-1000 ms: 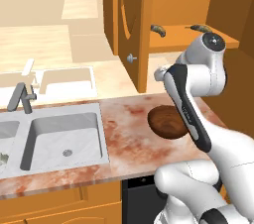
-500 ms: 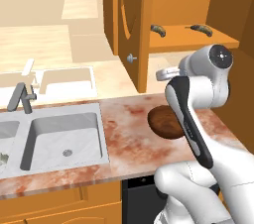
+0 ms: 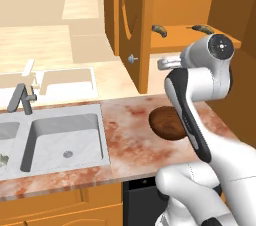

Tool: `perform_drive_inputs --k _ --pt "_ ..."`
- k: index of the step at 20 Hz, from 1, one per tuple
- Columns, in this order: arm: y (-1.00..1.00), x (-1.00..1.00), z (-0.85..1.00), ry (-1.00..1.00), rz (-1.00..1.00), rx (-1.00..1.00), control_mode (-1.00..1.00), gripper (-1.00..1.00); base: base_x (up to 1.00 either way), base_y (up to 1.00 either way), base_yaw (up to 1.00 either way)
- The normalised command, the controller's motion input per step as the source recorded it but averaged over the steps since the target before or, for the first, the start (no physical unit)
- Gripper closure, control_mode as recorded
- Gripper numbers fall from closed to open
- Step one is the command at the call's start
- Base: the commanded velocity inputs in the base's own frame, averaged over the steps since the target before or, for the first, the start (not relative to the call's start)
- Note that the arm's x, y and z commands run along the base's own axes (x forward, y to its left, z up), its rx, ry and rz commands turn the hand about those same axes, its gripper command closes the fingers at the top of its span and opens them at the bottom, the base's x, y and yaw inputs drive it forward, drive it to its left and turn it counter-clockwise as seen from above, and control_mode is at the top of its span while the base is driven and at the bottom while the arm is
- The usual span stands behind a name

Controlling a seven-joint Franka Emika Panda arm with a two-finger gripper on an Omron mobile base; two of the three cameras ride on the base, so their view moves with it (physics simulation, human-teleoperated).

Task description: Pick the bananas from the cabinet and place them in one bowl. Pick the garlic from the sink and place it in the other bowl.

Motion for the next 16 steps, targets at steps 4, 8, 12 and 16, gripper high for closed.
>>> perform_drive_inputs --k 4,8,12,16 --pt "-0.09 0.19 0.2 -0.05 -0.01 0.0 -1.0 -1.0 0.0 0.0 0.0" --pt "-0.11 0.24 0.13 -0.06 0.0 0.01 -1.0 -1.0 0.0 0.0 0.0" --pt "-0.03 0.31 0.16 -0.04 0.0 0.03 -1.0 -1.0 0.0 0.0 0.0" --pt "-0.03 0.31 0.21 0.0 0.0 0.03 -1.0 -1.0 0.0 0.0 0.0"
